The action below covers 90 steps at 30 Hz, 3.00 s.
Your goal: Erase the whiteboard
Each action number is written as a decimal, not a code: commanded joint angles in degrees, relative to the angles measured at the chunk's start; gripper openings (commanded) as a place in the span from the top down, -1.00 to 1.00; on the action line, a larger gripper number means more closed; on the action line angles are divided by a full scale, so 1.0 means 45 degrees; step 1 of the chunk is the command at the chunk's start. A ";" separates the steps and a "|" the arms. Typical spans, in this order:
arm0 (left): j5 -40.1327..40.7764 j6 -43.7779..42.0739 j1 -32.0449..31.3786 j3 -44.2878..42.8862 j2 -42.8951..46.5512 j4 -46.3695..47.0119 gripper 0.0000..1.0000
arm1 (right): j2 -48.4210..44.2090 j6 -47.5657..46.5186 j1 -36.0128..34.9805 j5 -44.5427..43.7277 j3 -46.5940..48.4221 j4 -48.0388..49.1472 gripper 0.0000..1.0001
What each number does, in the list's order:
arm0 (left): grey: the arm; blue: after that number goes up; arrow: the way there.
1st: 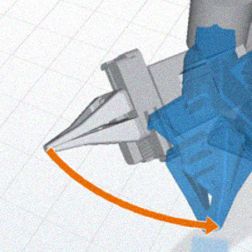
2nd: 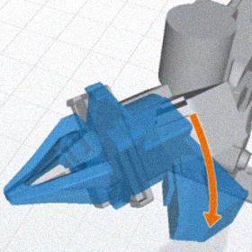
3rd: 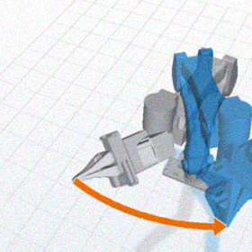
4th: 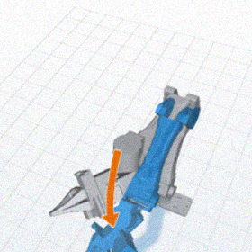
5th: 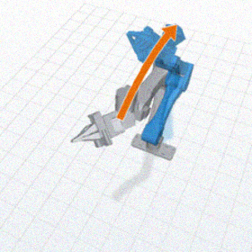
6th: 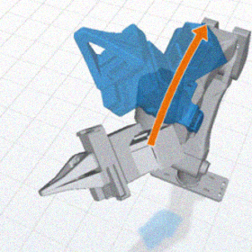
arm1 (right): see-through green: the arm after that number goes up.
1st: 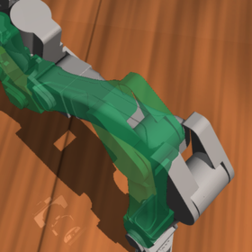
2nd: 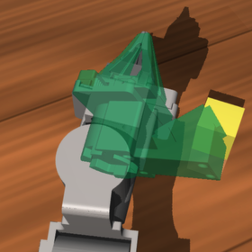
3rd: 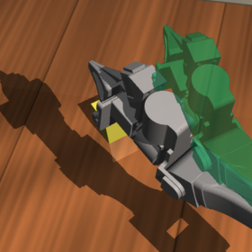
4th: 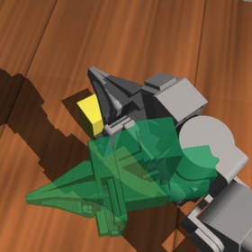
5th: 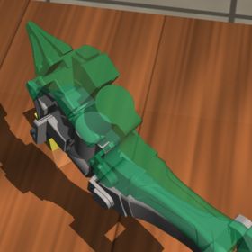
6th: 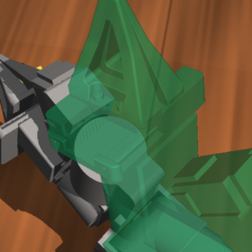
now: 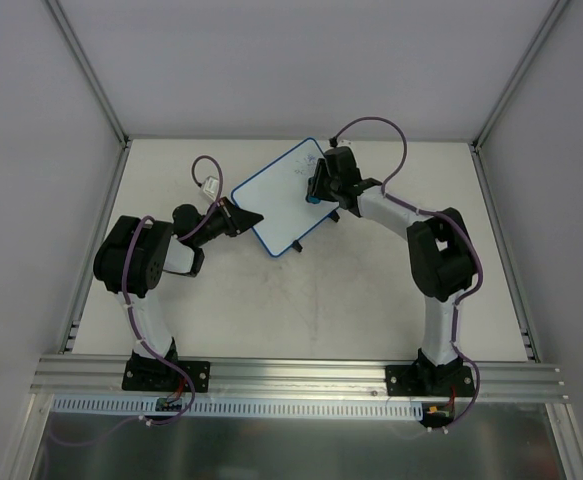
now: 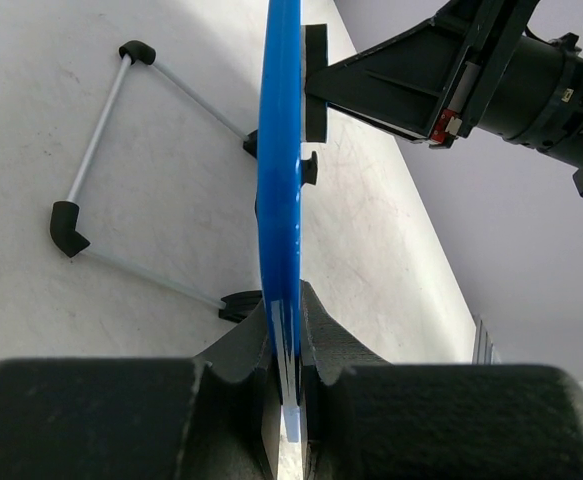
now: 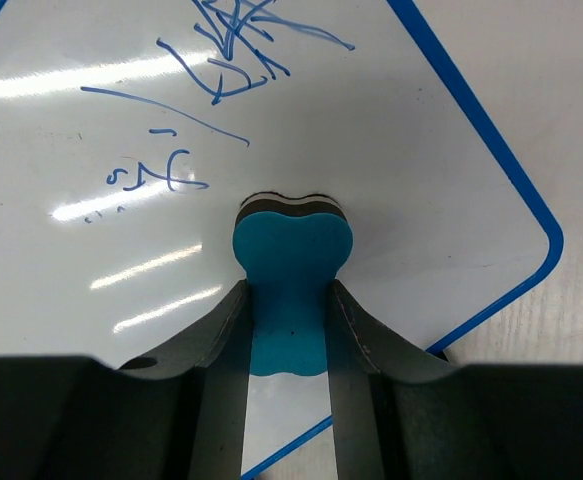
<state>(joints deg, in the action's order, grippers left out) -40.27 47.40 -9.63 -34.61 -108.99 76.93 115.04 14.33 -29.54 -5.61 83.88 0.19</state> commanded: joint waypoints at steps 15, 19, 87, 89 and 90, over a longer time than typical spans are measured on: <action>-0.0934 -0.0435 -0.0243 0.0152 0.0196 0.4312 1.00 | 0.0021 -0.3511 -0.1365 0.0658 0.0872 0.1032 1.00; -0.0934 -0.0435 -0.0224 0.0152 0.0196 0.4312 1.00 | 0.0098 -0.3945 -0.1541 0.1652 0.1126 0.1443 1.00; -0.1168 -0.0552 -0.0439 0.0172 0.0294 0.4312 1.00 | 0.1387 -0.0800 0.0842 0.1851 0.3330 -0.1076 1.00; -0.1168 -0.0533 -0.0458 0.0172 0.0294 0.4312 1.00 | 0.1446 -0.1014 0.0589 0.2007 0.3644 -0.1076 1.00; -0.1168 -0.0533 -0.0458 0.0172 0.0275 0.4312 1.00 | 0.1466 -0.1113 0.0510 0.2124 0.3762 -0.1076 1.00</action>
<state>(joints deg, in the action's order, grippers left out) -40.34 47.11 -10.17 -33.93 -108.36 76.86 120.95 11.88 -24.64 1.69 96.92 -5.76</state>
